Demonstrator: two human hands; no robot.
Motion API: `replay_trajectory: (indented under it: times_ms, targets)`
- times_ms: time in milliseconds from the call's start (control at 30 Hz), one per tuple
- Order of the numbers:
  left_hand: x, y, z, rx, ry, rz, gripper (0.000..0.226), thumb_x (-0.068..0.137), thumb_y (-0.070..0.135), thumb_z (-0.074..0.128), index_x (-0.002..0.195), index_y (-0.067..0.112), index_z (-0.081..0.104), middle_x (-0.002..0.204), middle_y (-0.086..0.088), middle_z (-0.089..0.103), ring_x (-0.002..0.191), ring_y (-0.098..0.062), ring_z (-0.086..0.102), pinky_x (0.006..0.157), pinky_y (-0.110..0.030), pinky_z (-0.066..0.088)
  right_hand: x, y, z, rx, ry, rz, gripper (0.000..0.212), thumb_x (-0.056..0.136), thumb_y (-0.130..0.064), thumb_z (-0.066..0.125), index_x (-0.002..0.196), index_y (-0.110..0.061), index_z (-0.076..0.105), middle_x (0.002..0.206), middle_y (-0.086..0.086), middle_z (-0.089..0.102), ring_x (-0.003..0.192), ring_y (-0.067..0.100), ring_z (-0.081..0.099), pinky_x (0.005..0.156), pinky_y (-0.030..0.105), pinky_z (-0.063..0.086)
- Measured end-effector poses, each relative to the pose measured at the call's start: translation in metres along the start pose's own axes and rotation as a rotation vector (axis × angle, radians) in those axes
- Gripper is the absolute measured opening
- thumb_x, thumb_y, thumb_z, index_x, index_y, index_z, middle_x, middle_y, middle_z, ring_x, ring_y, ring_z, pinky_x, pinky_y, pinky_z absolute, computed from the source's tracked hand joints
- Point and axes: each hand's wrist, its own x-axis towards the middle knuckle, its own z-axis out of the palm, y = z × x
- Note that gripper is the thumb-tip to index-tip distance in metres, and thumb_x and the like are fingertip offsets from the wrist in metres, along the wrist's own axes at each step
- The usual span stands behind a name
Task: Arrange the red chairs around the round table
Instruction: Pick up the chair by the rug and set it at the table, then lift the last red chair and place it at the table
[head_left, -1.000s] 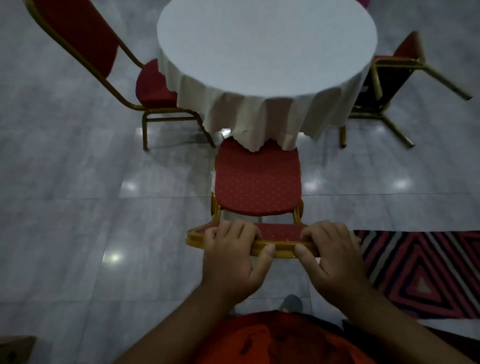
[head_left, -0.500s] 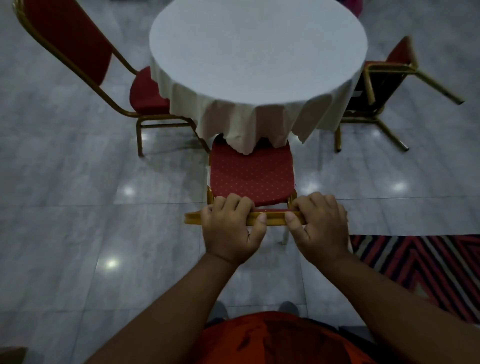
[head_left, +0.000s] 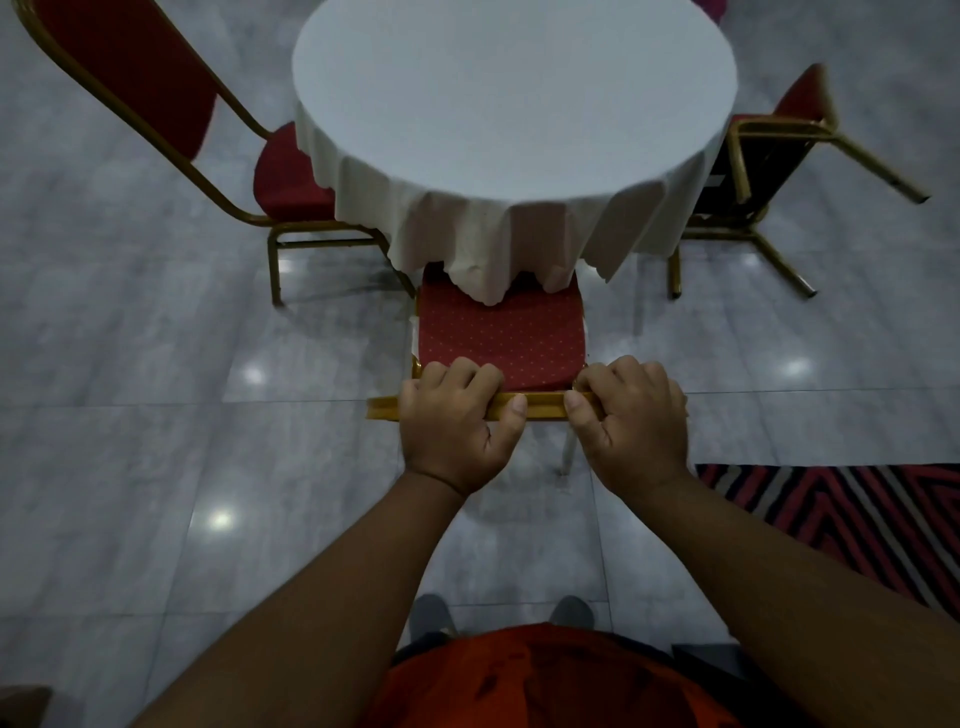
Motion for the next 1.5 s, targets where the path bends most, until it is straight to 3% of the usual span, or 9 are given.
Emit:
replay_trajectory:
  times_ms: [433,600,833,933,1033,1133,1267,1500]
  targets:
    - [-0.001,0.000,-0.002,-0.015,-0.036,-0.032,0.040,0.093,0.054,0.042,0.079,0.021,0.059,0.078,0.003,0.054,0.072,-0.021,0.047,0.065,-0.038,0.036,-0.002,-0.003,-0.004,-0.004,-0.026,0.045,0.046,0.094,-0.058,0.034,0.087,-0.020,0.059,0.082,-0.003,0.047,0.080,0.018,0.042,0.071,0.037,0.037]
    - [-0.001,0.003,-0.004,-0.023,-0.064,-0.050,0.038,0.091,0.054,0.044,0.081,0.022,0.061,0.079,0.005,0.054,0.074,-0.019,0.046,0.066,-0.036,0.035,-0.008,-0.006,-0.006,-0.019,-0.040,0.087,0.045,0.095,-0.060,0.032,0.092,-0.023,0.059,0.086,-0.006,0.048,0.083,0.014,0.039,0.074,0.029,0.023]
    - [0.022,0.020,-0.024,-0.210,-0.314,-0.264,0.026,0.085,0.050,0.041,0.083,0.036,0.062,0.078,0.014,0.058,0.082,-0.011,0.053,0.086,-0.045,0.042,-0.013,-0.008,-0.011,0.084,-0.049,0.121,0.039,0.096,-0.057,0.036,0.106,-0.029,0.060,0.096,-0.012,0.052,0.092,0.009,0.041,0.084,0.025,0.023]
    - [0.042,0.039,-0.020,-0.199,-0.417,-0.273,0.029,0.091,0.055,0.039,0.091,0.037,0.062,0.085,0.015,0.060,0.087,-0.012,0.056,0.089,-0.048,0.047,-0.015,0.007,-0.014,0.116,-0.091,0.121,0.033,0.096,-0.051,0.039,0.111,-0.030,0.060,0.100,-0.014,0.056,0.096,0.009,0.046,0.088,0.029,0.034]
    - [0.061,0.071,-0.007,-0.142,-0.494,-0.179,0.033,0.094,0.059,0.038,0.101,0.036,0.062,0.097,0.016,0.061,0.094,-0.014,0.054,0.087,-0.044,0.045,-0.021,0.039,-0.022,0.083,-0.109,0.200,0.033,0.096,-0.049,0.041,0.113,-0.030,0.062,0.103,-0.014,0.061,0.100,0.010,0.052,0.093,0.036,0.042]
    - [0.082,0.116,0.018,-0.141,-0.533,-0.068,0.038,0.096,0.058,0.040,0.116,0.034,0.061,0.112,0.013,0.062,0.107,-0.016,0.053,0.086,-0.040,0.036,-0.026,0.088,-0.036,0.031,-0.118,0.305,0.043,0.096,-0.055,0.038,0.121,-0.030,0.064,0.115,-0.012,0.066,0.113,0.014,0.057,0.102,0.037,0.040]
    - [0.105,0.189,0.070,-0.205,-0.617,0.031,0.049,0.097,0.057,0.044,0.137,0.031,0.053,0.139,0.010,0.057,0.131,-0.016,0.046,0.104,-0.044,0.038,-0.023,0.163,-0.074,-0.073,-0.120,0.421,0.054,0.094,-0.059,0.038,0.130,-0.026,0.062,0.129,-0.008,0.066,0.124,0.016,0.055,0.108,0.040,0.037]
    - [0.144,0.306,0.163,-0.181,-0.711,0.169,0.058,0.098,0.058,0.044,0.145,0.024,0.048,0.147,0.003,0.053,0.138,-0.018,0.043,0.115,-0.040,0.032,-0.003,0.296,-0.146,-0.188,-0.096,0.553,0.059,0.091,-0.058,0.043,0.134,-0.022,0.060,0.139,-0.002,0.060,0.131,0.019,0.050,0.111,0.043,0.033]
